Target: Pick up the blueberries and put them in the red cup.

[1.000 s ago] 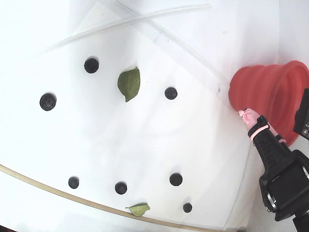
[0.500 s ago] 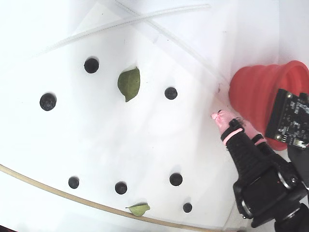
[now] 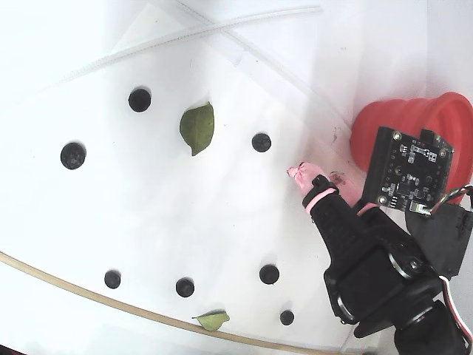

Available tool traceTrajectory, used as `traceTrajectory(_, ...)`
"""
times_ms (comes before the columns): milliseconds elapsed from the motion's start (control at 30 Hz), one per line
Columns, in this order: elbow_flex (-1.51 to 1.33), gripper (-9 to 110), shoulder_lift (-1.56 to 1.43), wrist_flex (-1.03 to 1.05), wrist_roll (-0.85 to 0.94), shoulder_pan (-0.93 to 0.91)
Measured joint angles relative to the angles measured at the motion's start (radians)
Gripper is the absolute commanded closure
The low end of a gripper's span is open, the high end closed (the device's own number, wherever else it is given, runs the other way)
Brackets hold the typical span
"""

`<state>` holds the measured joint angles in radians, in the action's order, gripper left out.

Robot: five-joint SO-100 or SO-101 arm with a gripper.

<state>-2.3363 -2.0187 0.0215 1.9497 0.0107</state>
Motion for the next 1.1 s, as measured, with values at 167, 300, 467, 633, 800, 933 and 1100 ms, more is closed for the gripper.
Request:
traceTrajectory(167, 0.000, 85, 0.048, -0.044, 0.028, 0.000)
traceTrajectory(300, 0.002, 85, 0.092, -0.097, 0.051, 0.000)
traceTrajectory(467, 0.002, 85, 0.132, -0.133, 0.066, -0.003)
traceTrajectory(633, 0.002, 85, 0.175, -0.169, 0.081, -0.006)
traceTrajectory(800, 0.002, 85, 0.204, -0.199, 0.101, -0.020)
traceTrajectory(933, 0.005, 85, 0.235, -0.224, 0.115, -0.034)
traceTrajectory(1100, 0.012, 85, 0.273, -0.259, 0.135, -0.038)
